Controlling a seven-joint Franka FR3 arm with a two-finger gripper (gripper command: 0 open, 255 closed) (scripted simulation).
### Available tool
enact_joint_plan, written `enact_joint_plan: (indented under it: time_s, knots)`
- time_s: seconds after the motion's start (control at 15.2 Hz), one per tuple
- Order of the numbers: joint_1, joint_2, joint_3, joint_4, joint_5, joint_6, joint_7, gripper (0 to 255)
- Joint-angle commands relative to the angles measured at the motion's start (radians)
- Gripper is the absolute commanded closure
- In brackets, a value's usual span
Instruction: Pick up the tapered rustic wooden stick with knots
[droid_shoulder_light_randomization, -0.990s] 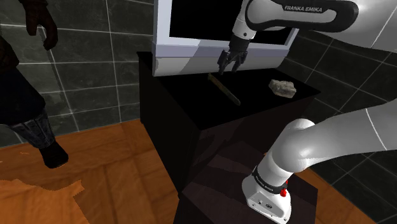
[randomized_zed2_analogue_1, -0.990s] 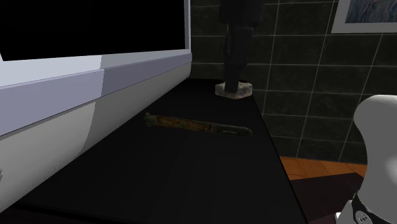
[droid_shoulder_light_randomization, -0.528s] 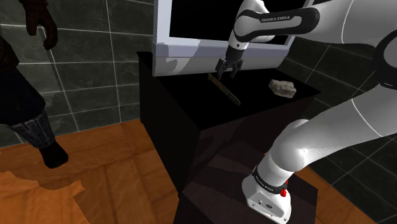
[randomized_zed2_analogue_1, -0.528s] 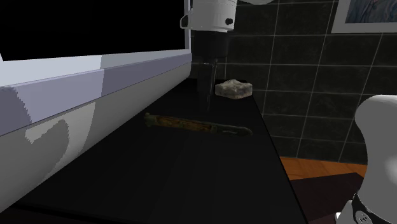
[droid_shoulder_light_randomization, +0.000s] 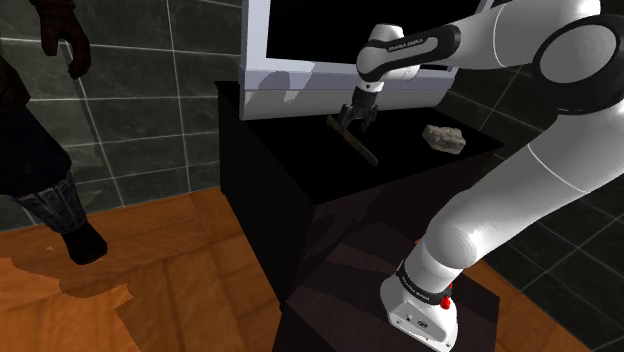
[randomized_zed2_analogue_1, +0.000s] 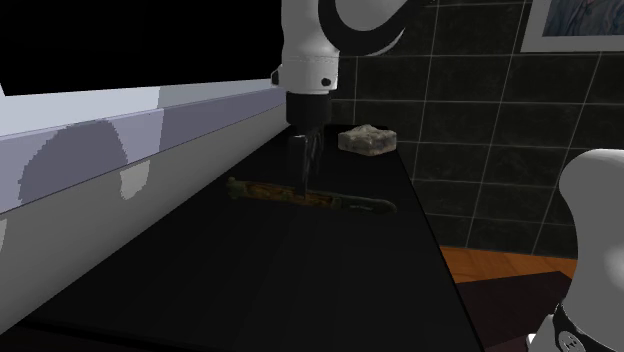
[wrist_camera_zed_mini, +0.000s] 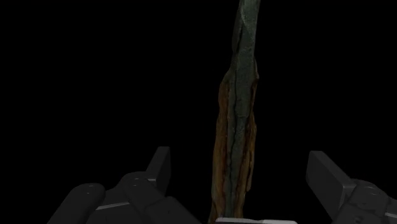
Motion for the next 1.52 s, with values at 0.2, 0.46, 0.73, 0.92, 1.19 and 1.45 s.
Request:
enact_joint_plan:
  time_s: [0.2, 0.46, 0.73, 0.92, 1.19, 1.45]
  knots:
    - [0.000, 0.029, -0.007, -0.045, 0.005, 0.074, -0.004, 0]
    - [0.000, 0.031, -0.008, -0.051, 0.005, 0.081, -0.004, 255]
    - [0.000, 0.031, -0.008, -0.051, 0.005, 0.081, -0.003, 255]
    - [0.000, 0.030, -0.008, -0.051, 0.005, 0.081, -0.003, 255]
    - [0.000, 0.022, -0.006, -0.033, 0.003, 0.054, -0.003, 255]
    - [0.000, 0.002, 0.000, 0.004, 0.000, -0.003, 0.000, 255]
